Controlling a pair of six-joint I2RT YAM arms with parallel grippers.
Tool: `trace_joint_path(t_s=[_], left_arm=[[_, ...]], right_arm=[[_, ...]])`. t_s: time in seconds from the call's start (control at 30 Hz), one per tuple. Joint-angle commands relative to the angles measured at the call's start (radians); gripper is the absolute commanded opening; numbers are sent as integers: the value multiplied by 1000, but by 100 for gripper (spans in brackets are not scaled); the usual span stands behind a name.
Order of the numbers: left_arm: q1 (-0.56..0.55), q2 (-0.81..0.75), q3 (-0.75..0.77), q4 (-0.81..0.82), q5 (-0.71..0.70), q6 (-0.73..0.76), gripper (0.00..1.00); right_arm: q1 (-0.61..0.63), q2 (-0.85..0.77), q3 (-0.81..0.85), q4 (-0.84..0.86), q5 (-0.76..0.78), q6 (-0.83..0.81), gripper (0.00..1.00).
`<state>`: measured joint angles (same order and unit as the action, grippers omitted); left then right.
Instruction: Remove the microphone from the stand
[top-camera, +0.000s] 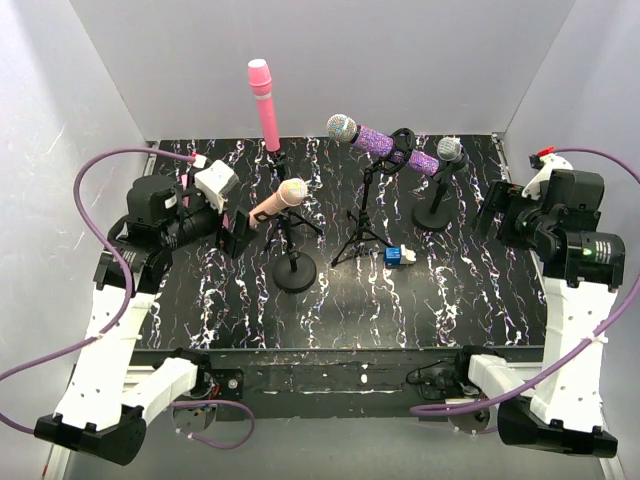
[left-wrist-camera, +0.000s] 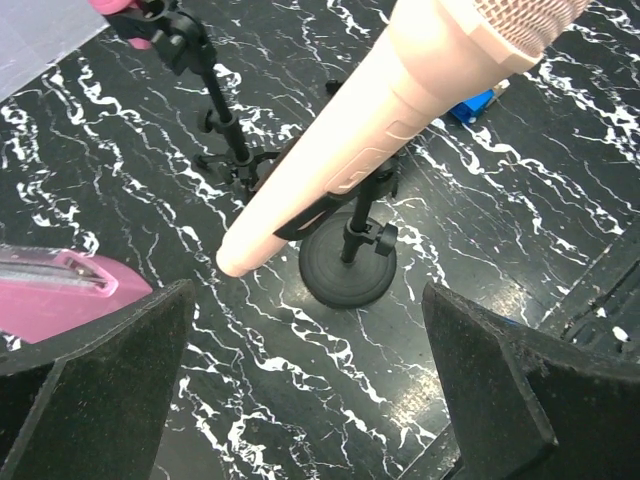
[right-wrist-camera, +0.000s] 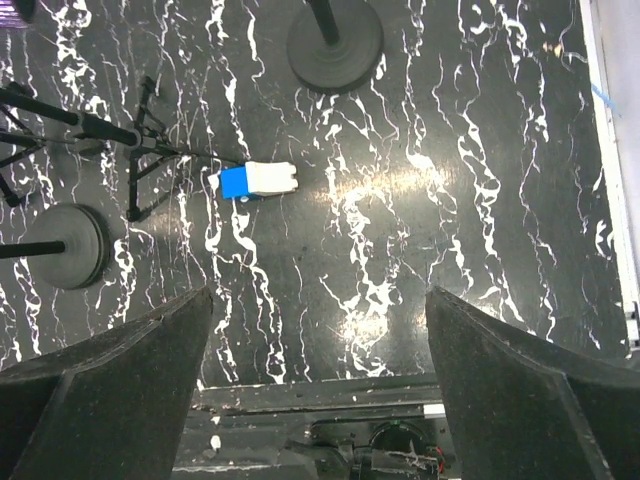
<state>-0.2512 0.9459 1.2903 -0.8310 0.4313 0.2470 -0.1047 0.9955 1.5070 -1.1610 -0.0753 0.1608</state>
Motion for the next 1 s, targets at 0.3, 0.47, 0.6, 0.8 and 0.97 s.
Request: trace_joint_path(t_s=[0.3,0.47,0.6,0.8,0.97], left_arm=[[-14,39,95,-158,320,164,98],[-25,131,121,-151,411,163,96],[-26,188,132,-106,373,172,94],[-26,229,107,30,301,172,93],[-26,286,185,10,268,190,89]], right_arm=[[-1,-175,-31,35,-446,-384,94],[19,-193,-47,-60,-685,-552,89],[68,-183,-30,-85,-708,-645,87],[249,-129,-11,-46,-646,-711,85],[404,-75,9,21,-575,-679,83]])
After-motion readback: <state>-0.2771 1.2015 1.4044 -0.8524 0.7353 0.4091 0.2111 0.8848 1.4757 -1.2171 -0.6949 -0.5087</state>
